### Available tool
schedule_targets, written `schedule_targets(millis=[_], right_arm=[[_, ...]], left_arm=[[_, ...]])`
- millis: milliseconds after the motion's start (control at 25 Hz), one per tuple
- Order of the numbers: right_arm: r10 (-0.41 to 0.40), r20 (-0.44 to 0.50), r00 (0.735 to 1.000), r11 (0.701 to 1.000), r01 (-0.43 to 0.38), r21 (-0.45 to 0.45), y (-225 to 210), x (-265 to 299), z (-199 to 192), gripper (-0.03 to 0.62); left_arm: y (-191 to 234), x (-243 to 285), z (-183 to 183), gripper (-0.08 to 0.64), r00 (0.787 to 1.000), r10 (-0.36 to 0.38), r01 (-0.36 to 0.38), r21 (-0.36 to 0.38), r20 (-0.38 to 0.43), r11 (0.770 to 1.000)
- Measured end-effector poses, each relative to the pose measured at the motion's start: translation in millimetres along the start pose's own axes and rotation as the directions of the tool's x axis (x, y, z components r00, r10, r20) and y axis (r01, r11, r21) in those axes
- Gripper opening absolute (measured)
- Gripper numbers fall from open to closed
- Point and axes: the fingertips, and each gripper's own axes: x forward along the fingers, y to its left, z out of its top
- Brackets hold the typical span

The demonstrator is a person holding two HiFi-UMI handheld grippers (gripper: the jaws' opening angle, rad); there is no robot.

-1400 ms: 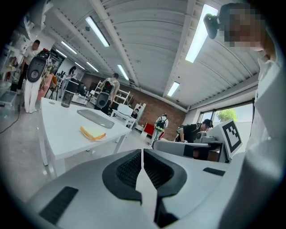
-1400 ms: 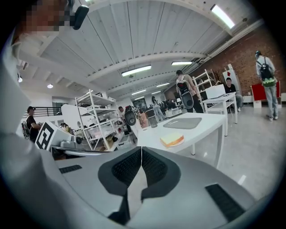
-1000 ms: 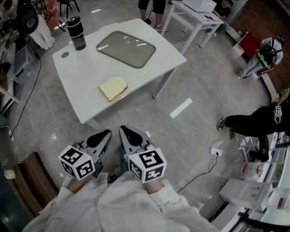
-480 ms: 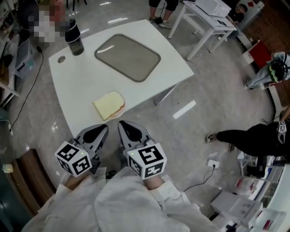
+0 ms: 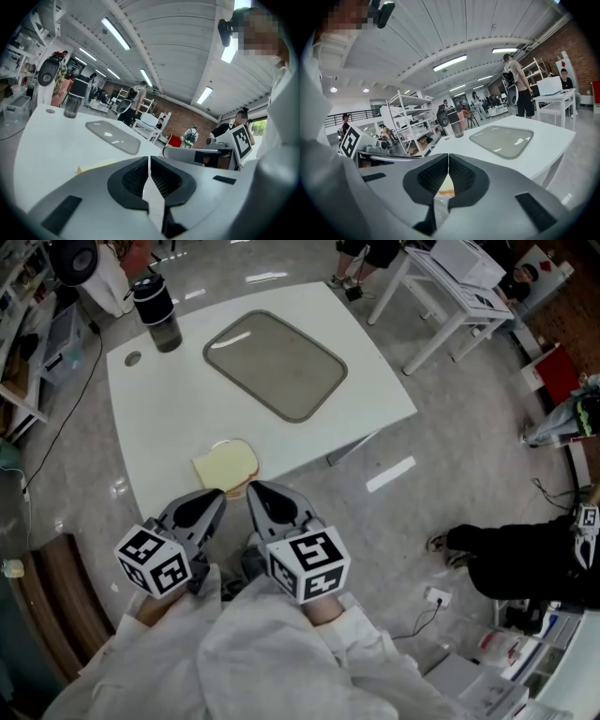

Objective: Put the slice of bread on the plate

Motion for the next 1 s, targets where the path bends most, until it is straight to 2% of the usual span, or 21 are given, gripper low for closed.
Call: schedule_targets(millis=[320, 520, 1000], right_arm=[[0.022, -0.002, 1.0, 1.0, -0.022, 0.001, -3, 12, 7, 0.015], [0.029, 0.002, 1.0, 0.999, -0.029, 0.033, -6, 9, 8, 0.015], [-0.013, -0.006, 1.0, 0.997, 0.013, 0.081, -10, 18, 4, 0.015]], left_arm=[[10, 0, 10, 0.021, 1.0, 0.03, -0.03, 0.005, 0.006, 1.0], [6, 1, 7, 0.021, 0.999, 0.037, -0.037, -0.002, -0.005, 0.999], [20, -5, 6, 0.021, 0.998, 0.028, -0.028, -0.008, -0.048, 1.0]])
